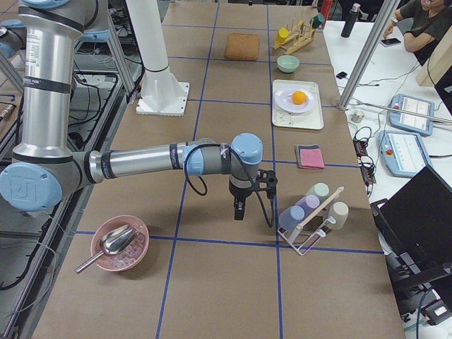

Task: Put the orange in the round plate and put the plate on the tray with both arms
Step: 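Release the plate and hold the right gripper beside the tray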

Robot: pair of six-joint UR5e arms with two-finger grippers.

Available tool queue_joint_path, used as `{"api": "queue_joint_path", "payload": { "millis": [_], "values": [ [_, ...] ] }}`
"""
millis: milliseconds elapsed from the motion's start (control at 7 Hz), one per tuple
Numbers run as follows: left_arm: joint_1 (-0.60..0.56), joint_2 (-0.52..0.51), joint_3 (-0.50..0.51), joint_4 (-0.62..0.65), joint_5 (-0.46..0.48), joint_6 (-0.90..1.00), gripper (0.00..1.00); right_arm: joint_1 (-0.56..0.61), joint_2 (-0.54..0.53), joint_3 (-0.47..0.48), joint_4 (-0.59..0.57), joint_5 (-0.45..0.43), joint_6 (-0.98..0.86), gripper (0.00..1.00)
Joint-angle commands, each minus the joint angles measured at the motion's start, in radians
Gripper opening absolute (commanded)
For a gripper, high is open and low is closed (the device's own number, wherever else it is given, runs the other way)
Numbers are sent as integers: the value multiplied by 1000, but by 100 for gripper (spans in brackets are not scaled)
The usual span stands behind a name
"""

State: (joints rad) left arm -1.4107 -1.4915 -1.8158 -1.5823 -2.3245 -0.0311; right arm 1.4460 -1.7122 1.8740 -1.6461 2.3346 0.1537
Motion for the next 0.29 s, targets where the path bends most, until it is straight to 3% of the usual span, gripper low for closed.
{"api": "queue_joint_path", "payload": {
  "millis": [0, 143],
  "values": [
    [-2, 13, 1, -15, -1, 0, 98, 1, -1, 1, 0, 3, 0, 100],
    [-7, 22, -2, -15, -1, 2, 98, 1, 0, 2, 0, 6, 0, 100]
  ]
}}
